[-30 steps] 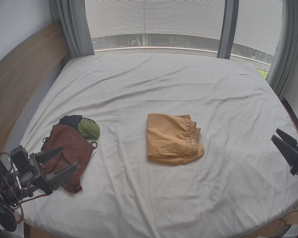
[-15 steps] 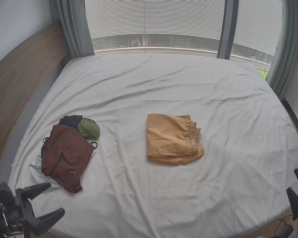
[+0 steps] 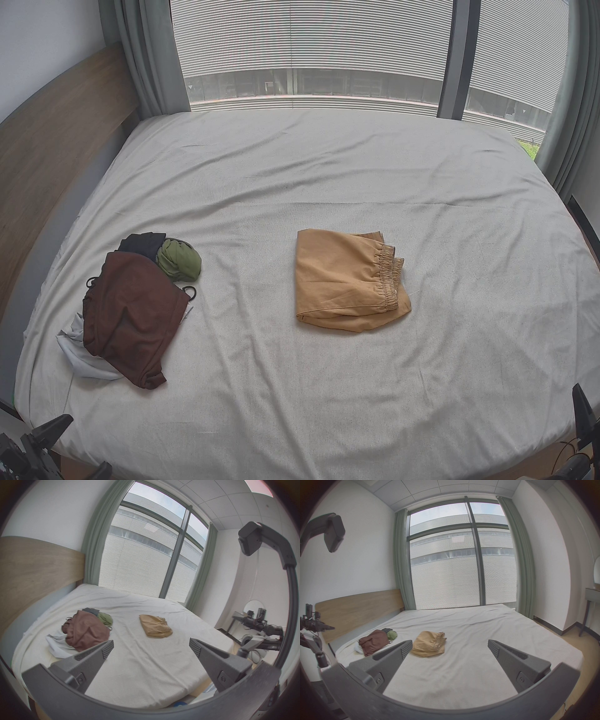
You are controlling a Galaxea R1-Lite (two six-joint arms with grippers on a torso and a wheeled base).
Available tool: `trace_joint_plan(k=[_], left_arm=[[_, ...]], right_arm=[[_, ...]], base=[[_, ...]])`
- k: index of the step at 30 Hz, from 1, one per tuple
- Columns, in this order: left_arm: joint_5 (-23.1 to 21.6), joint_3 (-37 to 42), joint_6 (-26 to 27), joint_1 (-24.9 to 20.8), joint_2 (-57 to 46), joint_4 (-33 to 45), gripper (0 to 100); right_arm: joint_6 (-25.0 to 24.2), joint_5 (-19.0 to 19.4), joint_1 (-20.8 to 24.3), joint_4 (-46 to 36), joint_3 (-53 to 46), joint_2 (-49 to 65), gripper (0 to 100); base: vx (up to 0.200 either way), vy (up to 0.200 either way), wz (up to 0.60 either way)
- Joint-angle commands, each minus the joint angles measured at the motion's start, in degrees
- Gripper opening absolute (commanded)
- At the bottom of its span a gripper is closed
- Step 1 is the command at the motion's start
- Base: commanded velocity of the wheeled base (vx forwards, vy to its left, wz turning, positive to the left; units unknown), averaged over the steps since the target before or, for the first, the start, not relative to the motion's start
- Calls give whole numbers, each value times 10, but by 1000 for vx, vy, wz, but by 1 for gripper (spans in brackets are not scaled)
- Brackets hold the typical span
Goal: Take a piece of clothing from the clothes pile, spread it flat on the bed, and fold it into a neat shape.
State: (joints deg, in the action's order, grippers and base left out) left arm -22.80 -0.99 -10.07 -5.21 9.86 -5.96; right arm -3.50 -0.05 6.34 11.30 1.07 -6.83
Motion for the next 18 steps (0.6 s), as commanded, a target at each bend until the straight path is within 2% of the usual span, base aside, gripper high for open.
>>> trace_joint_plan(k=[1,2,4,6,7,9,12,15,18], left_arm=[[31,10,12,0,-47,21,100],[32,10,12,0,-47,21,100],[56,10,15,1,-46,21,100],[56,10,15,1,-46,21,100],[59,10,22,8,-46,21,100],[75,10,26,13,-46,21,100],[150,10,39,18,-48,21,100],[152,10,64,59,-77,26,100],[158,10,84,62,-84,27,100]], right_arm=[[5,-32,-5,-8,-11,14,100],[6,-33,-5,-8,-11,13,100],[39,-21,-64,-27,-10,41,100],[39,-21,-64,-27,-10,41,100],[92,16,-69,-77,-10,68,100],[80,17,-65,-80,-10,68,100],[63,13,-64,-86,-11,68,100],[60,0,-64,-88,-11,68,100],[52,-4,-65,-95,-11,68,100]], base=[[0,0,0],[0,0,0],[0,0,0],[0,0,0],[0,0,0],[0,0,0],[0,0,0],[0,0,0],[0,0,0]])
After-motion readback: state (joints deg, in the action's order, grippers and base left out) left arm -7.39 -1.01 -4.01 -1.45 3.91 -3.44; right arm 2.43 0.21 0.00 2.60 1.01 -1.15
